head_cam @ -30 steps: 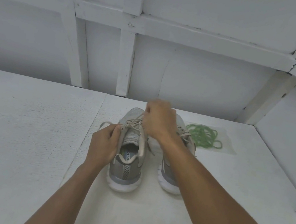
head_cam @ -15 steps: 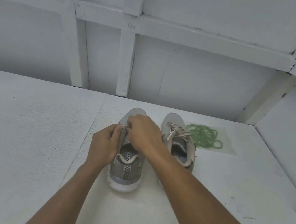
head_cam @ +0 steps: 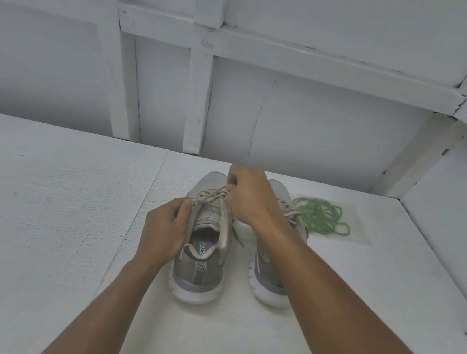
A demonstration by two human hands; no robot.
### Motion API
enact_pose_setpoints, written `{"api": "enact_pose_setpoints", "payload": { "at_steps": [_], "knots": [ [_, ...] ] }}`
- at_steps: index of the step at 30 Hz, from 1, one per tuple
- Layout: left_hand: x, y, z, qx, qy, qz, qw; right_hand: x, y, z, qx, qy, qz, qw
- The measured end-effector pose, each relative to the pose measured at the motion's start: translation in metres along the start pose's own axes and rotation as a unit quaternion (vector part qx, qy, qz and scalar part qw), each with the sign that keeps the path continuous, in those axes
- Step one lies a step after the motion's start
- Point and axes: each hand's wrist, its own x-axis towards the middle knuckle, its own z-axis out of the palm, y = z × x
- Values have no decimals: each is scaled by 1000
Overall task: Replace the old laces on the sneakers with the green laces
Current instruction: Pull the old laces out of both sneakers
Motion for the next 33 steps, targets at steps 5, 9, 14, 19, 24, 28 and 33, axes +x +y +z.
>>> {"api": "enact_pose_setpoints", "payload": {
  "at_steps": [5, 9, 14, 19, 24, 28, 33],
  "knots": [
    [1, -2, 0, 5, -7, 4, 1000, 4, 15, -16, 50, 27, 39, 998],
    [3, -3, 1, 11, -8, 6, 1000, 6, 24, -21, 53, 51, 56, 996],
    [2, -2, 0, 16, -10, 0, 1000, 8, 25, -19, 83, 66, 72, 992],
    [3, 0, -2, 24, -22, 4, 999, 12, 27, -36, 88, 123, 95, 984],
    [1, 3, -2, 20, -22, 11, 999, 6, 24, -27, -9, 138, 83, 987],
    [0, 6, -3, 24, -23, 26, 999, -5, 19, -5, -182, -5, 33, 983],
    [10, 6, -5, 69, -55, 63, 994, -15, 11, -1, -107, -30, 24, 994]
  ]
}}
